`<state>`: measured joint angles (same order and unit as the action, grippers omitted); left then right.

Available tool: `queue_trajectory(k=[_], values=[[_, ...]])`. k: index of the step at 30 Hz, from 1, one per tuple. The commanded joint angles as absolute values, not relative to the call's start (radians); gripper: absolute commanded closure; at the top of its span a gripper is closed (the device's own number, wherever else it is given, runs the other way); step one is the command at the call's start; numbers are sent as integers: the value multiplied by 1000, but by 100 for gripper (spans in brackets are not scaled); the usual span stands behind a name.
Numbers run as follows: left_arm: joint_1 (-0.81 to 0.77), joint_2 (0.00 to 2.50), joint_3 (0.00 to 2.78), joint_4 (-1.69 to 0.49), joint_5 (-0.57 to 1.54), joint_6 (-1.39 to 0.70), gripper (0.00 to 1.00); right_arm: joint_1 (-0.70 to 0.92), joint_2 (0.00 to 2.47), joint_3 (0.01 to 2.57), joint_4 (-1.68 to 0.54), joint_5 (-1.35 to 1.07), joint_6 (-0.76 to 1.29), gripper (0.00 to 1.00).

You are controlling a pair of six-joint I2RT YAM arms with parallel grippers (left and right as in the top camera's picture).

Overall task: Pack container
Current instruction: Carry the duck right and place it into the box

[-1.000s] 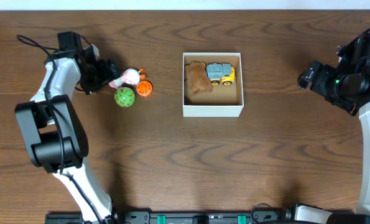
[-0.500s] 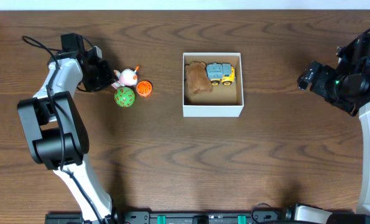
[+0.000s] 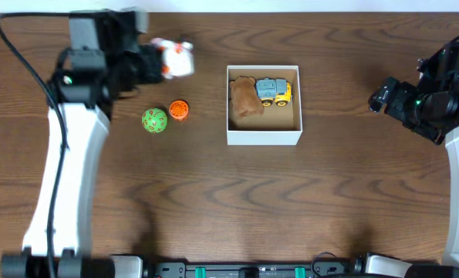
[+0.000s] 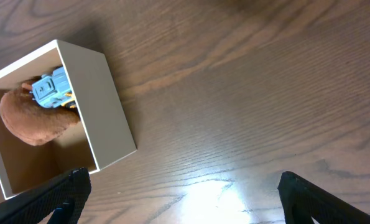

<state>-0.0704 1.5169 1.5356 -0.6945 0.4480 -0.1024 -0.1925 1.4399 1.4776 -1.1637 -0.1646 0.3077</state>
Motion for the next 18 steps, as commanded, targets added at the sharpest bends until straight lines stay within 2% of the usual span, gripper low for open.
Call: queue_trajectory(k=[1, 8, 18], values=[[-194, 1509, 1538, -736, 435, -109, 90, -199, 1443, 1473, -1166, -161, 317, 1], [-443, 1593, 1508, -737, 160, -328, 90, -199, 1443, 1473, -1166, -162, 318, 2], [-533, 1839, 1508, -648, 136, -568, 90, -199, 1443, 1473, -1168, -162, 317, 1]])
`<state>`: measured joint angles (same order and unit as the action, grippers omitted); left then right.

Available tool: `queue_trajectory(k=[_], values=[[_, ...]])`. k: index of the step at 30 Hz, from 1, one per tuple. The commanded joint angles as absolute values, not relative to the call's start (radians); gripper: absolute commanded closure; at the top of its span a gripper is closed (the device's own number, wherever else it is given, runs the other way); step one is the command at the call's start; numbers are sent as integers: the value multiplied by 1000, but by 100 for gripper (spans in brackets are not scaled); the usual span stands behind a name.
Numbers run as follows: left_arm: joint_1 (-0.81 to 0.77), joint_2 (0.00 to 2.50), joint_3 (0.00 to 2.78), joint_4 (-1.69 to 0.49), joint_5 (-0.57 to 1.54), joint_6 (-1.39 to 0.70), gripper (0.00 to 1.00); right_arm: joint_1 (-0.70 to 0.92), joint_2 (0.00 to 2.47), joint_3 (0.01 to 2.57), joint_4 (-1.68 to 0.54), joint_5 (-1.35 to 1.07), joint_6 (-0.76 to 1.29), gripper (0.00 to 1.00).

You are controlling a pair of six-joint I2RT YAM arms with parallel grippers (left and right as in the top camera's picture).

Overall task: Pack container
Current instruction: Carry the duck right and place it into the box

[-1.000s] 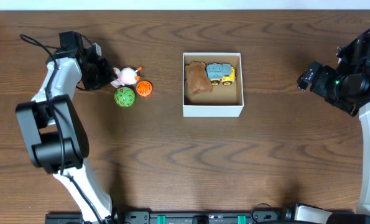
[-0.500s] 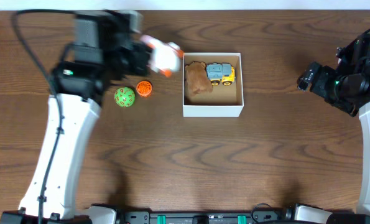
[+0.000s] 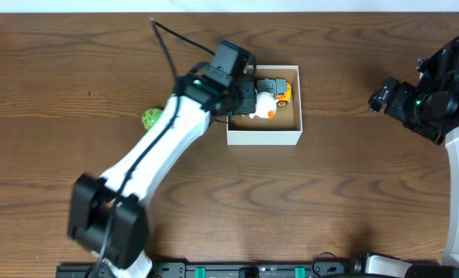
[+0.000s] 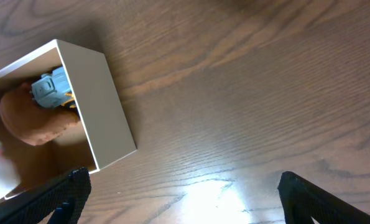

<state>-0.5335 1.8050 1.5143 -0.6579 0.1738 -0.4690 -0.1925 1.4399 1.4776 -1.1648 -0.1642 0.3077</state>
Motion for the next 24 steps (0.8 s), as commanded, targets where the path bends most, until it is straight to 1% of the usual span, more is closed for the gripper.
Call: queue_trajectory(k=[1, 4, 7, 12, 13, 14, 16, 19, 21, 24], values=[[-533, 1858, 1508, -647, 120, -591, 90, -199, 1443, 1473, -1168, -162, 317, 1], [-533, 1889, 1508, -649, 67, -632, 90, -199, 1443, 1473, -1168, -162, 317, 1], [-533, 1900, 1508, -658, 62, -635, 89, -199, 1443, 1473, -1167, -162, 317, 1], [-535, 1909, 1508, -738, 35, -641, 87, -199, 1443, 1473, -1166, -162, 317, 1], [-535, 1913, 1507, -747, 33, -641, 83, -199, 1443, 1473, -1166, -162, 317, 1], [-535, 1916, 1507, -752, 33, -636, 83, -199, 1443, 1473, -1166, -162, 317, 1], [-535, 1924, 1507, -755, 34, -629, 73, -199, 1443, 1473, -1165, -162, 318, 1], [-537, 1925, 1507, -753, 38, -629, 61, -199, 1443, 1473, -1168, -162, 317, 1], [-537, 1924, 1507, -751, 42, -629, 57, -199, 1443, 1473, -1168, -162, 317, 1], [-538, 1922, 1507, -745, 63, -629, 55, -199, 1443, 1473, -1168, -162, 317, 1]])
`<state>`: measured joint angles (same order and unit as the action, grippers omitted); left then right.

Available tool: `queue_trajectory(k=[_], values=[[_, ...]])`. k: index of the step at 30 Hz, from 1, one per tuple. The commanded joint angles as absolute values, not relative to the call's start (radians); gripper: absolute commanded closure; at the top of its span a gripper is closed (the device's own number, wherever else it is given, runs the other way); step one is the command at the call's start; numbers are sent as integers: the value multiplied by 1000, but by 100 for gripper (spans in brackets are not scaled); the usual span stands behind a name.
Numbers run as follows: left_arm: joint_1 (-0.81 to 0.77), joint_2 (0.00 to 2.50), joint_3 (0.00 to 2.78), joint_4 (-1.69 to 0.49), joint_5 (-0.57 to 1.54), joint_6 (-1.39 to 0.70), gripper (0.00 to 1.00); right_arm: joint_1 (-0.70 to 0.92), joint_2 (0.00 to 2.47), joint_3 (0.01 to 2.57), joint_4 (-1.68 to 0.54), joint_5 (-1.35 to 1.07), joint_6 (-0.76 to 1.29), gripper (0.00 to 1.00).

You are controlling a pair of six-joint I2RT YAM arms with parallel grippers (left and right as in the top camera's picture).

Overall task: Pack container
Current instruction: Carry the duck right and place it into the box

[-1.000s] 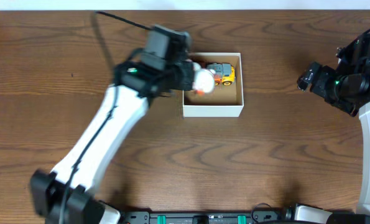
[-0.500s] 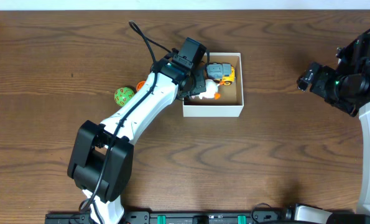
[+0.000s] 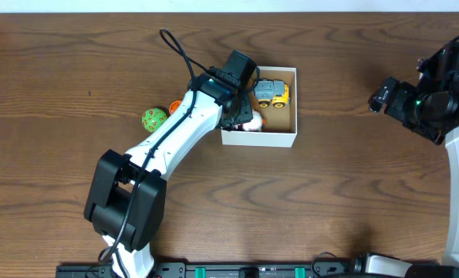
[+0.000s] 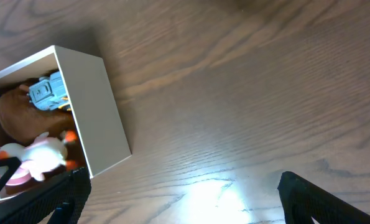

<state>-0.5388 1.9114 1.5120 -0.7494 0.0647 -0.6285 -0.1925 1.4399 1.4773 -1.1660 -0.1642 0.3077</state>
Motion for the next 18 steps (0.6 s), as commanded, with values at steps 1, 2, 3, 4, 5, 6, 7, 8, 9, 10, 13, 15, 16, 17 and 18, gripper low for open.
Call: queue_trajectory(k=[1, 2, 3, 4, 5, 6, 7, 8, 9, 10, 13, 15, 16, 17, 18], values=[[-538, 1920, 1509, -741, 76, -629, 55, -199, 1443, 1473, -1168, -162, 317, 1], [-538, 1918, 1511, -739, 87, -629, 53, -199, 1443, 1473, -1168, -162, 317, 1], [-538, 1915, 1516, -740, 97, -630, 51, -199, 1443, 1473, -1168, -162, 317, 1], [-538, 1913, 1522, -740, 103, -629, 51, -199, 1443, 1473, -1168, -162, 317, 1], [-538, 1910, 1527, -739, 115, -629, 48, -199, 1443, 1473, -1168, -162, 317, 1], [-538, 1906, 1532, -739, 125, -629, 47, -199, 1443, 1473, -1168, -161, 317, 1], [-538, 1902, 1536, -740, 133, -630, 46, -199, 1443, 1473, -1168, -162, 317, 1], [-538, 1899, 1538, -739, 142, -630, 43, -199, 1443, 1473, -1168, -162, 317, 1], [-538, 1892, 1538, -736, 150, -630, 41, -199, 1443, 1473, -1168, -162, 317, 1], [-538, 1887, 1538, -736, 152, -630, 38, -199, 1443, 1473, -1168, -162, 317, 1], [-538, 1878, 1538, -736, 154, -630, 29, -199, 1443, 1473, -1168, -161, 317, 1], [-538, 1877, 1539, -736, 158, -629, 27, -199, 1443, 1473, -1167, -161, 317, 1], [-538, 1876, 1539, -736, 170, -630, 27, -199, 1443, 1473, -1167, -161, 317, 1], [-538, 1874, 1539, -736, 181, -630, 27, -199, 1443, 1473, -1167, -161, 317, 1], [-538, 1871, 1542, -736, 198, -630, 27, -199, 1443, 1473, -1167, -161, 317, 1]])
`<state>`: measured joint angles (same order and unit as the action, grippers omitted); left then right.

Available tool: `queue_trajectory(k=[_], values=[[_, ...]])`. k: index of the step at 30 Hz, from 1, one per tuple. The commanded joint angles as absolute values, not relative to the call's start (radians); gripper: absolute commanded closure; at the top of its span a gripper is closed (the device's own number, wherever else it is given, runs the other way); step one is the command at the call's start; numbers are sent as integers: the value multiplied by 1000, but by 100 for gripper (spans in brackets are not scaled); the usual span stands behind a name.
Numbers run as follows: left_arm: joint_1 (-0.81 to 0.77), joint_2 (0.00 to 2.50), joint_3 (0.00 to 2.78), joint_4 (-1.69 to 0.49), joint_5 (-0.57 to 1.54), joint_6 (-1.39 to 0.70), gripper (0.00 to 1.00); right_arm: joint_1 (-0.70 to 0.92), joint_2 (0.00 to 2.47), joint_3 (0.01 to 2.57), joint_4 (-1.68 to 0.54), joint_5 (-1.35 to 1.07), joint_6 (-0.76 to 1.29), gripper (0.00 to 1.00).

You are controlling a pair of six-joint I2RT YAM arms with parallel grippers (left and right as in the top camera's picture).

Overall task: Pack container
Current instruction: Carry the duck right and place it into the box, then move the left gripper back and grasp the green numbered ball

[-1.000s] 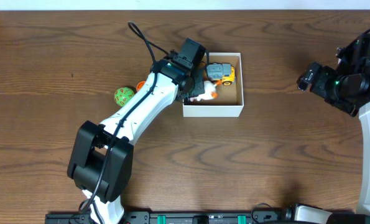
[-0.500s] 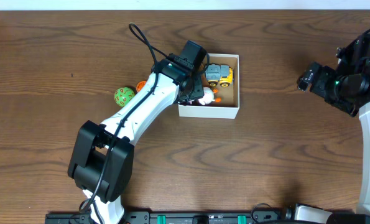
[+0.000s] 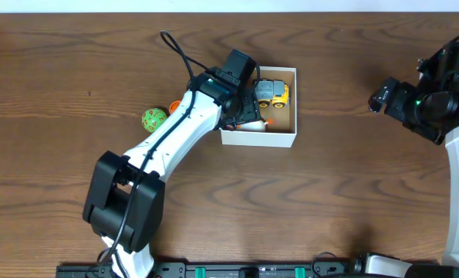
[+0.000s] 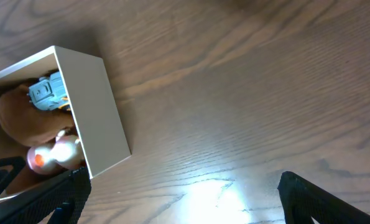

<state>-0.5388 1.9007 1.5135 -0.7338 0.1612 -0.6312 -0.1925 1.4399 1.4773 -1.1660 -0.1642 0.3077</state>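
The white box (image 3: 285, 140) sits at the middle of the table in the overhead view. Inside lie a blue and yellow toy truck (image 3: 272, 92), a brown plush (image 4: 20, 121) and a white toy with orange marks (image 4: 53, 153). My left gripper (image 3: 243, 116) reaches into the box's left side, open, with the white toy lying just beside its fingers. A green ball (image 3: 154, 119) and an orange toy (image 3: 172, 110), half hidden by the arm, lie left of the box. Off at the right, my right gripper (image 4: 181, 180) hangs open over bare wood.
The left arm (image 3: 175, 139) stretches diagonally from the table's front left to the box, passing over the wood beside the green ball. The right arm stands at the right edge. The box wall (image 4: 94, 109) shows at the left of the right wrist view.
The white toy has turned and settled lower in the box, its orange spot now facing up. The left gripper stays in the box's left side. The right arm has not moved.
The left gripper held the white toy at the far left, away from the box. Then it was over the box with the toy. Then the toy was down inside and the box had shifted slightly left. Now the toy lies among the truck and plush.
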Motion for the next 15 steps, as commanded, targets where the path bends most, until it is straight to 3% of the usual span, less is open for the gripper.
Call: queue_trajectory(k=[1, 6, 12, 15], values=[[-535, 1863, 1547, -736, 216, -630, 28, -199, 1443, 1473, -1167, -161, 316, 1], [-529, 1771, 1584, -754, 206, -524, 28, -199, 1443, 1473, -1167, -154, 313, 1], [-473, 1636, 1592, -918, -138, -411, 23, -199, 1443, 1473, -1169, -154, 313, 1], [-393, 1635, 1590, -1012, -199, -323, 23, -199, 1443, 1473, -1171, -154, 313, 1]])
